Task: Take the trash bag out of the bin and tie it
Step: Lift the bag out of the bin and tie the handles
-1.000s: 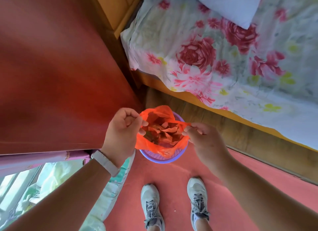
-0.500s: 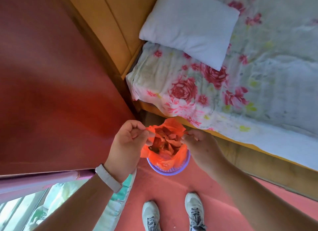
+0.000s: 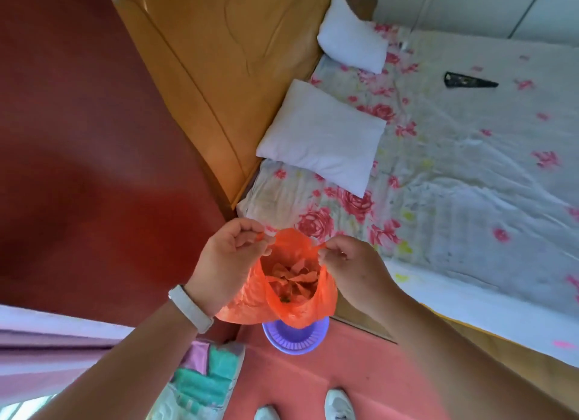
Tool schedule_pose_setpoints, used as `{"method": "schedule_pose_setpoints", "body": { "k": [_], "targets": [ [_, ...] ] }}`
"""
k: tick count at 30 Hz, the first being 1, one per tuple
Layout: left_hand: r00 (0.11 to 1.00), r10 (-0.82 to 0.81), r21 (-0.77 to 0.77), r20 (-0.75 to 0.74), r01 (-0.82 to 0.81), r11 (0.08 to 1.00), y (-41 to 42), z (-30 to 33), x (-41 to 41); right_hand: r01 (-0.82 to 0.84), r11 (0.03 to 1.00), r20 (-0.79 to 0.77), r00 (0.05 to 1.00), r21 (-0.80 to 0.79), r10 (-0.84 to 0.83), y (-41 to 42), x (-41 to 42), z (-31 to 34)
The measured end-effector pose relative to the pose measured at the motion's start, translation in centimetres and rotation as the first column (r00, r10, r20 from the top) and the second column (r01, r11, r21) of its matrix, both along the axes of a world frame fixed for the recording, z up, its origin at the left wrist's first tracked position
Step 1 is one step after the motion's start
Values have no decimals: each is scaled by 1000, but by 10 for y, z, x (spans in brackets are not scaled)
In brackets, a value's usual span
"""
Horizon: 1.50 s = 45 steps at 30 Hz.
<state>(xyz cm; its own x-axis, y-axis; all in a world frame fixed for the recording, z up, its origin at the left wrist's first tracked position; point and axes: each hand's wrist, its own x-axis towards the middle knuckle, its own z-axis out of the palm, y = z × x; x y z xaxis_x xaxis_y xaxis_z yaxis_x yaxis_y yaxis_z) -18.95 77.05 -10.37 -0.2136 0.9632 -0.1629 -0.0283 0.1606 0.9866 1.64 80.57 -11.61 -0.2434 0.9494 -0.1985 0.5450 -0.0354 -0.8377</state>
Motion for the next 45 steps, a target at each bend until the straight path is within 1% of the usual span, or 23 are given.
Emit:
{"method": "schedule_pose_setpoints", "body": {
  "k": [5,8,9,14,17,20,23,28,30,35,38,40,42,43,45],
  "targets": [
    [994,-77,91,-80,84,992,0,73,9,-31,990,-37,999,140,36,13,-6,90],
    [979,-149,142,-141,169,975,1,113,17,-60,966,-41,997,252,73,17,-10,146],
    [976,-169,154,-136,189,970,2,126,20,-71,956,-43,995,285,86,17,-12,164],
    [951,-307,152,43,297,943,3,181,33,-89,917,-84,988,389,132,15,-16,240],
    [948,-284,167,141,260,951,2,204,37,-90,900,-79,988,426,136,13,-18,274],
    [948,-275,180,158,246,952,2,222,37,-109,875,-25,990,471,137,10,-22,297],
    [938,-284,177,201,250,952,2,239,36,-133,866,-5,988,481,155,8,-25,310],
    [893,-370,126,256,349,929,-1,257,34,-233,841,80,971,488,223,1,-30,318],
    [882,-393,104,260,379,920,-2,260,32,-258,848,77,965,463,252,-2,-33,317],
    [900,-360,43,245,360,932,-4,264,30,-327,843,74,942,428,328,-8,-32,311],
    [920,-311,2,240,320,948,-7,262,29,-359,839,43,926,408,375,-11,-24,305],
    [927,-276,-27,253,292,956,-9,260,30,-328,835,25,935,443,354,-12,-17,300],
    [927,-266,-12,265,278,960,-11,261,30,-274,847,-26,947,456,321,-14,-12,290],
    [925,-267,15,270,273,962,-12,263,30,-248,869,-64,951,428,303,-17,-11,284],
    [919,-264,77,294,252,965,-14,266,31,-203,932,-193,944,299,267,-25,-11,271]
  ]
}}
